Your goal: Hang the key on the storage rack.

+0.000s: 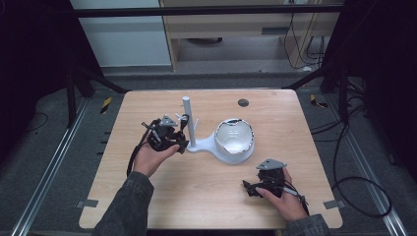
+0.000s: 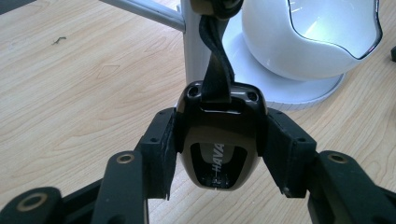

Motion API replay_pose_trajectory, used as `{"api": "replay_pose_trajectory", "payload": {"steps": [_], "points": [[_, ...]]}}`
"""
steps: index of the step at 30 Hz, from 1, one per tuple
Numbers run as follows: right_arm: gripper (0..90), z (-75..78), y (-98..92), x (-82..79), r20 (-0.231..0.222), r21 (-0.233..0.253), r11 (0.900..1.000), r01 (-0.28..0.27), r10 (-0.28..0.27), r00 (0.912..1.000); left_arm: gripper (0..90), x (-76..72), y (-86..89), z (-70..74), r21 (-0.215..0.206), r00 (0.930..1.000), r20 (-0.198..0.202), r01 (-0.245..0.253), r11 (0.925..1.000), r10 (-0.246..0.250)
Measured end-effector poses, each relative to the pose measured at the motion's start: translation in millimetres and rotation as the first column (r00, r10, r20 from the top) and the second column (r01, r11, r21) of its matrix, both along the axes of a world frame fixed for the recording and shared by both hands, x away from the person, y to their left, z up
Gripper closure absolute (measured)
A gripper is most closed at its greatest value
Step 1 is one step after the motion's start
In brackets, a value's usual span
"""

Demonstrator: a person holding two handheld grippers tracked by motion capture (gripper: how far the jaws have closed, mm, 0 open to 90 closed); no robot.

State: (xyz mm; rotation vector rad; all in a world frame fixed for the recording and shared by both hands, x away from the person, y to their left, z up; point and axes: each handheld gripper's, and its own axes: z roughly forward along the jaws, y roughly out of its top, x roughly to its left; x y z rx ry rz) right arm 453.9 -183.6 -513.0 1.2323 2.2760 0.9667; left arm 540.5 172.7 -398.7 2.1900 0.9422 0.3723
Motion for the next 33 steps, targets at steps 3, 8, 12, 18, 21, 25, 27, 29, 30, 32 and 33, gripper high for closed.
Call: {"api": "replay_pose_trajectory", "payload": {"steps": [3,8,12,18,21,25,27,29,30,32,33], "points": [[0.5,0.0,0.0,0.0,0.0,0.0,1.0,0.0,0.0,1.0,48.3,-0.2,0.8,-0.4,-0.001,1.0,0.001,-0.001,1.0,0.001],[0.4,0.0,0.0,0.0,0.0,0.0,1.0,0.0,0.0,1.0,49.3,-0.2,1.9,-0.6,-0.006,1.0,0.001,-0.001,1.0,0.001],[0.5,0.0,0.0,0.0,0.0,0.0,1.0,0.0,0.0,1.0,44.8,-1.8,4.1,-1.8,-0.025,1.0,0.0,-0.007,0.9997,0.007],[0.5,0.0,0.0,0.0,0.0,0.0,1.0,0.0,0.0,1.0,35.8,-9.9,9.0,-3.7,-0.029,0.9998,0.011,-0.017,0.9994,0.017],[0.4,0.0,0.0,0.0,0.0,0.0,1.0,0.0,0.0,1.0,27.3,-15.4,11.5,-5.2,-0.035,0.9996,0.009,-0.028,0.999,0.028],[0.5,0.0,0.0,0.0,0.0,0.0,1.0,0.0,0.0,1.0,17.6,-21.3,15.4,-7.7,-0.038,0.999,0.013,-0.042,0.9984,0.043],[0.4,0.0,0.0,0.0,0.0,0.0,1.0,0.0,0.0,1.0,14.4,-23.4,17.3,-9.0,-0.039,0.9988,0.014,-0.047,0.9981,0.048],[0.4,0.0,0.0,0.0,0.0,0.0,1.0,0.0,0.0,1.0,12.2,-25.5,19.1,-10.9,-0.042,0.9985,0.015,-0.051,0.9978,0.052],[0.5,0.0,0.0,0.0,0.0,-0.001,1.0,0.0,0.0,1.0,11.5,-26.3,20.2,-12.0,-0.039,0.9984,0.016,-0.053,0.9978,0.053],[0.5,0.0,0.0,0.0,0.0,0.0,1.0,0.0,0.0,1.0,10.0,-28.2,22.0,-15.0,-0.043,0.9983,0.014,-0.056,0.9975,0.056],[0.4,0.0,0.0,0.0,0.0,0.0,1.0,0.0,0.0,1.0,9.5,-29.4,22.5,-16.6,-0.043,0.9983,0.015,-0.056,0.9975,0.057]]}}
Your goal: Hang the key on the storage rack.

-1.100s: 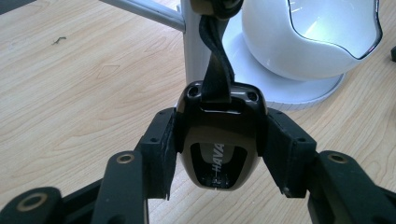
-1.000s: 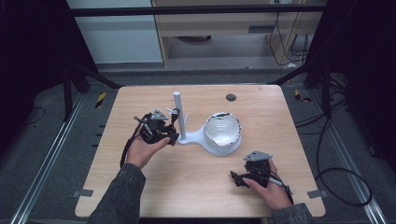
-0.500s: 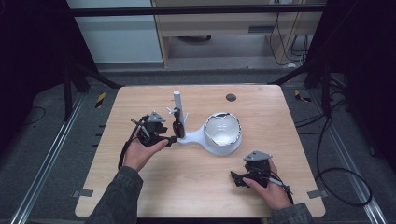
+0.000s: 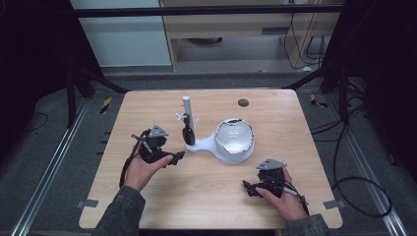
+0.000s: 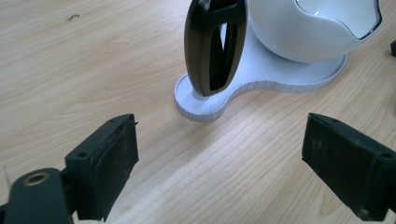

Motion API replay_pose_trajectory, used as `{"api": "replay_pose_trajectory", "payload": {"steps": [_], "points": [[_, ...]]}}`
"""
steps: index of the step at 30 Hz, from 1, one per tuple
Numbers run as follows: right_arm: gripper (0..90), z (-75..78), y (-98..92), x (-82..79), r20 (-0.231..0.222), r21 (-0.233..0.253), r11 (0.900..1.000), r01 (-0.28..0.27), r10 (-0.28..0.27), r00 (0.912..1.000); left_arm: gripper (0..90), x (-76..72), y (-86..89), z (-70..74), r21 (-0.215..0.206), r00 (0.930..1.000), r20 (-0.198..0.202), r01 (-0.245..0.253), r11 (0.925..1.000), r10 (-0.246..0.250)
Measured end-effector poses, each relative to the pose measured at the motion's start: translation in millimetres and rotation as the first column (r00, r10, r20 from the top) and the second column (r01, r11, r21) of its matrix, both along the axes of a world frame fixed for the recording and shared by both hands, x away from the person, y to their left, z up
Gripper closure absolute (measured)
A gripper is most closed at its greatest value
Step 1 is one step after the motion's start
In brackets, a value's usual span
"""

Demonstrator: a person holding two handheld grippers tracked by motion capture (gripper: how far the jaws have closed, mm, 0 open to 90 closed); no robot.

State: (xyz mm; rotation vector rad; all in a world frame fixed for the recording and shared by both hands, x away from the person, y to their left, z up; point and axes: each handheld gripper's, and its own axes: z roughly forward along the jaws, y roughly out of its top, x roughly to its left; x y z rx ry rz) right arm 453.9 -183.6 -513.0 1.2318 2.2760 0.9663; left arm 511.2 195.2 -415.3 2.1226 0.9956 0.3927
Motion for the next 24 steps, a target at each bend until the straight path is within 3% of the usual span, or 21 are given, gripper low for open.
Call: {"api": "replay_pose_trajectory", "payload": {"steps": [9,14,17,21,24], "points": [[0.4,0.0,0.1,0.0,0.0,0.0,1.0,0.001,-0.001,1.0,5.9,-12.1,0.6,-19.7,0.024,0.9999,0.015,0.007,0.9997,-0.008],[0.5,0.0,0.1,0.0,0.0,0.0,1.0,0.001,-0.001,1.0,5.6,-18.7,2.9,-38.8,0.071,0.9994,0.033,0.007,0.9974,-0.01],[0.4,0.0,0.2,0.1,0.0,0.0,1.0,0.001,-0.001,1.0,5.5,-21.3,7.6,-51.8,0.109,0.9986,0.05,-0.023,0.9938,0.017],[0.4,0.0,0.2,0.1,0.0,0.0,1.0,0.001,-0.001,1.0,6.0,-23.2,14.3,-63.9,0.107,0.9984,0.043,-0.041,0.9934,0.036],[0.4,-0.1,0.5,0.1,0.0,0.0,1.0,0.004,-0.004,1.0,6.0,-25.8,20.5,-69.3,0.14,0.9976,0.055,-0.05,0.9889,0.043]]}}
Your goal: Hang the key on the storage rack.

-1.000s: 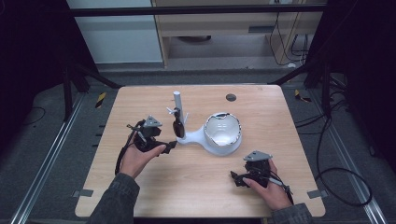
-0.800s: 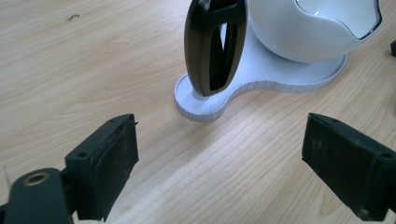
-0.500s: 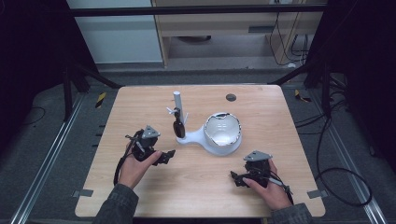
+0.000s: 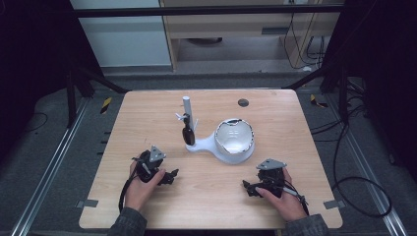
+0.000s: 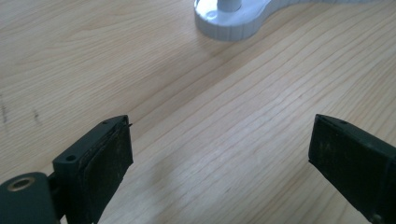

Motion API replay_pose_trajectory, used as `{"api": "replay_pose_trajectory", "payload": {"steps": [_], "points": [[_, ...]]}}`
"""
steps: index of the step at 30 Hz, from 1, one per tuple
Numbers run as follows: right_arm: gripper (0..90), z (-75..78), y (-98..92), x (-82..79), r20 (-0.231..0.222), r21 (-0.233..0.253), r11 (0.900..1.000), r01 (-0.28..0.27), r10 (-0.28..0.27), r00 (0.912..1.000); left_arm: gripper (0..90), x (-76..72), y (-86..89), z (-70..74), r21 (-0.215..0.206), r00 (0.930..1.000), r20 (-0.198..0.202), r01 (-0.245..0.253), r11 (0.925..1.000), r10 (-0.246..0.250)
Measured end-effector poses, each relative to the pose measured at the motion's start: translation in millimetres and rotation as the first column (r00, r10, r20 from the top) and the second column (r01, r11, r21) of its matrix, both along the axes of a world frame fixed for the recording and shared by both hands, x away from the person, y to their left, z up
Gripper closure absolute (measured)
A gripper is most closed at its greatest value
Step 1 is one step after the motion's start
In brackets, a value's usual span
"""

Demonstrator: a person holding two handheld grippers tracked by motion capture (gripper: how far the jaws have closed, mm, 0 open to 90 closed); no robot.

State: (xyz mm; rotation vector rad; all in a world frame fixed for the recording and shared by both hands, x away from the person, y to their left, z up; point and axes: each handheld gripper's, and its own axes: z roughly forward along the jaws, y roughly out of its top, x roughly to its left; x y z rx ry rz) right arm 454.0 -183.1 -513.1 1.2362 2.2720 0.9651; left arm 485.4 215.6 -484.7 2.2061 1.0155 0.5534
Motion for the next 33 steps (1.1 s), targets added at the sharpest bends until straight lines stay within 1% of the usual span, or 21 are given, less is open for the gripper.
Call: {"api": "replay_pose_trajectory", "payload": {"steps": [2,4,5,7,9,12,15,18,19,21,28,29,30,33], "points": [[0.4,0.0,0.0,0.2,0.001,-0.001,1.0,-0.002,0.002,1.0,5.9,-1.1,3.8,-2.1,-0.003,1.0,-0.002,-0.003,1.0,0.003],[0.4,0.0,0.4,0.2,0.0,0.001,1.0,0.001,-0.001,1.0,5.7,-2.5,6.7,-3.6,0.01,0.9999,0.006,-0.01,0.9999,0.01],[0.4,0.0,0.5,0.2,0.0,0.001,1.0,0.002,-0.002,1.0,5.7,-3.0,7.3,-4.2,0.011,0.9999,0.007,-0.014,0.9999,0.014],[0.4,0.0,0.6,0.2,0.0,0.001,1.0,0.002,-0.002,1.0,5.7,-3.5,10.1,-3.8,0.004,0.9999,-0.001,-0.012,0.9999,0.012],[0.4,0.0,0.5,0.2,0.0,0.001,1.0,0.002,-0.002,1.0,5.7,-4.5,13.7,-2.7,-0.001,0.9996,0.006,-0.027,0.9996,0.027],[0.4,0.0,0.5,0.2,0.0,0.001,1.0,0.002,-0.002,1.0,5.7,-6.4,22.1,-3.3,-0.023,0.9982,-0.002,-0.059,0.998,0.059],[0.4,0.0,0.6,0.2,0.0,0.001,1.0,0.001,-0.001,1.0,5.8,-8.1,30.7,-3.0,-0.009,0.9964,-0.002,-0.085,0.9963,0.085],[0.5,0.1,0.6,0.2,-0.002,0.001,1.0,0.001,-0.001,1.0,5.8,-8.4,39.3,-3.9,-0.012,0.9937,-0.007,-0.112,0.9937,0.111],[0.5,0.1,0.6,0.3,-0.001,0.001,1.0,0.0,0.0,1.0,5.8,-8.1,41.0,-5.0,-0.001,0.993,-0.01,-0.118,0.9931,0.118],[0.4,0.1,0.6,0.3,-0.001,0.001,1.0,0.0,0.0,1.0,5.8,-7.1,43.1,-7.1,0.017,0.9915,-0.016,-0.129,0.9915,0.129],[0.4,0.1,0.7,0.3,-0.001,0.001,1.0,0.0,0.0,1.0,5.3,-3.2,42.6,-13.8,0.021,0.9905,-0.034,-0.133,0.9909,0.133],[0.5,0.1,0.8,0.3,-0.001,0.001,1.0,0.0,0.0,1.0,5.3,-2.4,42.5,-14.8,0.017,0.9904,-0.043,-0.131,0.9912,0.132],[0.4,0.1,0.8,0.3,-0.001,0.001,1.0,0.0,0.0,1.0,4.5,-1.6,42.6,-15.9,0.002,0.99,-0.047,-0.133,0.9911,0.133],[0.4,0.1,0.7,0.3,-0.001,0.001,1.0,0.0,0.0,1.0,3.8,-0.1,42.2,-17.5,-0.013,0.9891,-0.047,-0.14,0.99,0.14]]}}
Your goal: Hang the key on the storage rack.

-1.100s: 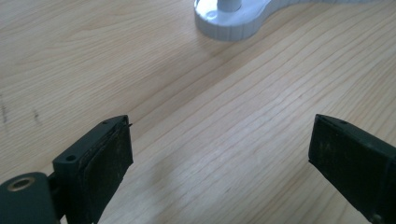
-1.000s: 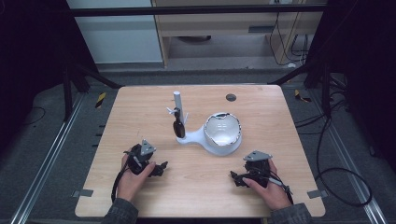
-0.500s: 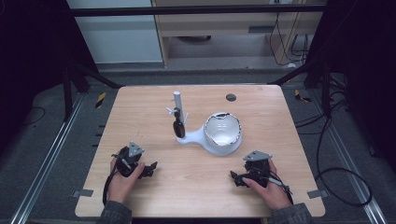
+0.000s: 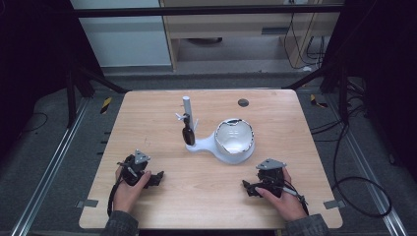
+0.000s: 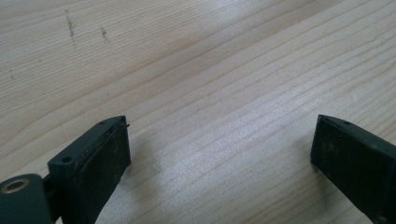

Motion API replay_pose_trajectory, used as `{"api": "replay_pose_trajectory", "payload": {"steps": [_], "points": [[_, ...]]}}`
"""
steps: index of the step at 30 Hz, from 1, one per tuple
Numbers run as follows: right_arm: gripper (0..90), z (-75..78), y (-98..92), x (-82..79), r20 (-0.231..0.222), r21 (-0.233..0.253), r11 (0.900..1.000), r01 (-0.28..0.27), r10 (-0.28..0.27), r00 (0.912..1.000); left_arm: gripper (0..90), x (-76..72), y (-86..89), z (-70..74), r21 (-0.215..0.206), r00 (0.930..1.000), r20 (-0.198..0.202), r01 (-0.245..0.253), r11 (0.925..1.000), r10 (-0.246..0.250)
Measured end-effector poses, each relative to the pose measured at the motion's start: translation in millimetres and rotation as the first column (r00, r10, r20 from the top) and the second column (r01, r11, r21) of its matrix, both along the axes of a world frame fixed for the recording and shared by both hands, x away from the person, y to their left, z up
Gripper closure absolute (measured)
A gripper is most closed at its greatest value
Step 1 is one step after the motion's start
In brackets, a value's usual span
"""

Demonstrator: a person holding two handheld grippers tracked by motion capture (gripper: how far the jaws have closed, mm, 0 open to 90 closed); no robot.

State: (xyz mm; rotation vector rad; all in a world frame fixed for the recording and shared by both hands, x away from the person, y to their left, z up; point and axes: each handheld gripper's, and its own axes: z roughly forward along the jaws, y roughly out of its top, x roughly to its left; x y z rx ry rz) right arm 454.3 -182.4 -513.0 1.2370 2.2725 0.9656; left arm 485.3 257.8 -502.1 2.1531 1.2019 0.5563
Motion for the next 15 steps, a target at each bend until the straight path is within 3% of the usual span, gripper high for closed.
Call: {"api": "replay_pose_trajectory", "payload": {"steps": [4,15], "points": [[0.5,0.0,0.0,0.0,0.0,0.0,1.0,-0.001,0.001,1.0,2.7,1.2,0.7,-3.9,-0.046,1.0,-0.002,-0.007,0.9989,0.007],[0.4,0.0,0.1,0.0,0.0,0.001,1.0,-0.001,0.001,1.0,0.0,1.3,1.1,-6.5,-0.059,0.9999,0.013,0.0,0.9982,0.001]]}}
